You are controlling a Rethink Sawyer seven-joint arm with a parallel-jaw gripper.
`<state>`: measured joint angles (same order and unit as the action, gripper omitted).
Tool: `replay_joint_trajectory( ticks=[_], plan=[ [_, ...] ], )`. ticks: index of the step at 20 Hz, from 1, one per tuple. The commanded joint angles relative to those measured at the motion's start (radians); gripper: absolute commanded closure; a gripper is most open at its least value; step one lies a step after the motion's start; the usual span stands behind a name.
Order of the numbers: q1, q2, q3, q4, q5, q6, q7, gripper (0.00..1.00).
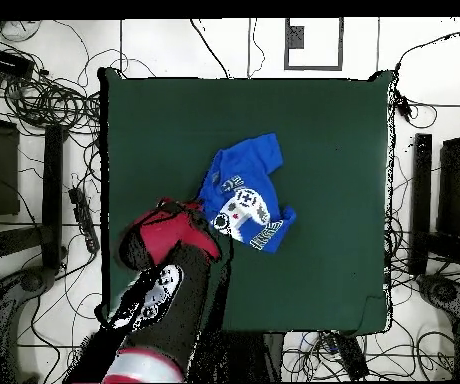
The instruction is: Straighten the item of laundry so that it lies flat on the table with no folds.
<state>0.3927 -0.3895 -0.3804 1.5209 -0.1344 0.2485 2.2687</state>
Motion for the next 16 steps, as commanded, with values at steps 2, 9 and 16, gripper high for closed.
replay_joint_trajectory(
  ticks=[2,9,16],
  plan=[
    [0.422,0.349,-0.473,-0.239,0.259,0.722,0.66,1.0],
    [0.455,0.435,-0.454,-0.277,0.453,0.97,1.026,1.0],
    [0.408,0.403,-0.294,-0.179,0.599,0.702,1.098,1.0]
  ],
)
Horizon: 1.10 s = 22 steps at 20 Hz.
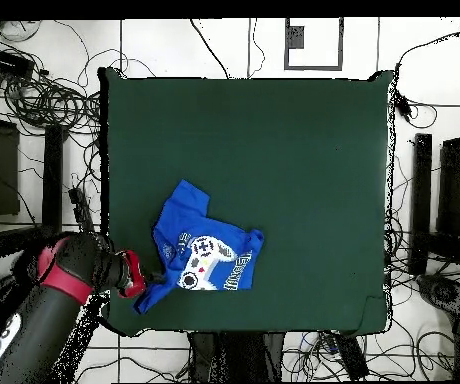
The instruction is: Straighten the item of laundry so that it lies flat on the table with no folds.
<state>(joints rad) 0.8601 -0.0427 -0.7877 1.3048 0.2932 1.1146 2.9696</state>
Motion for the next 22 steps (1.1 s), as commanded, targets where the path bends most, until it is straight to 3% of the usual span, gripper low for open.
replay_joint_trajectory(
  ticks=[1,4,7,8,11,17,22],
  plan=[
    [-0.062,0.062,0.115,0.034,0.164,-0.186,0.397,1.0],
    [-0.049,0.115,0.117,0.018,0.146,-0.329,0.436,1.0],
    [-0.04,0.137,0.098,0.001,0.114,-0.336,0.44,1.0],
    [-0.041,0.139,0.094,-0.004,0.099,-0.325,0.408,0.0],
    [-0.045,0.127,0.106,0.006,0.111,-0.306,0.407,0.0],
    [-0.109,0.017,0.247,0.065,0.204,-0.328,0.362,0.0],
    [-0.132,-0.026,0.28,0.05,0.216,-0.239,0.36,0.0]
  ],
)
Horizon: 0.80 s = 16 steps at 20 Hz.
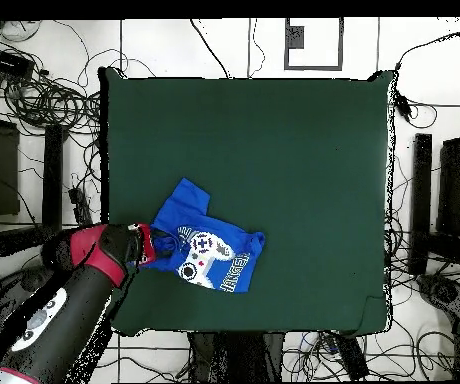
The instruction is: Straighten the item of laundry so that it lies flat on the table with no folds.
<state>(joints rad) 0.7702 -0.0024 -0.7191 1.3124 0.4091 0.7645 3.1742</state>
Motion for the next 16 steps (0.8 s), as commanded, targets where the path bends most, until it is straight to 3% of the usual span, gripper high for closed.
replay_joint_trajectory(
  ticks=[1,3,9,16],
  plan=[
    [-0.037,-0.071,0.196,0.036,0.091,0.147,0.166,0.0],
    [-0.042,-0.098,0.181,0.057,0.071,0.168,0.149,0.0],
    [-0.128,-0.315,0.236,0.224,0.047,0.146,-0.03,0.0],
    [-0.305,-0.533,0.369,0.424,0.025,0.062,-0.246,0.0]
  ],
)
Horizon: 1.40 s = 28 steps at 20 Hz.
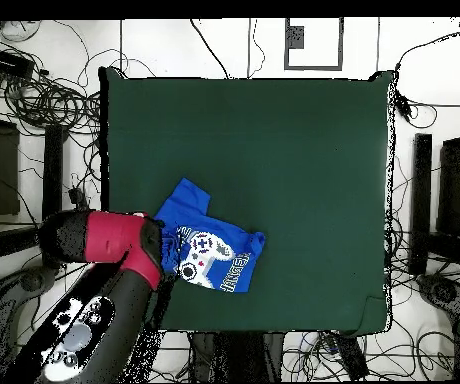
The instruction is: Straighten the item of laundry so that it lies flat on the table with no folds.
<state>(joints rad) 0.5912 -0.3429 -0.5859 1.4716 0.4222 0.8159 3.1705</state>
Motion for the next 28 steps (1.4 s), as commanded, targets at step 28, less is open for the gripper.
replay_joint_trajectory(
  ticks=[28],
  plan=[
    [0.012,0.215,0.102,0.015,-0.236,-0.12,0.25,0.0]
  ],
)
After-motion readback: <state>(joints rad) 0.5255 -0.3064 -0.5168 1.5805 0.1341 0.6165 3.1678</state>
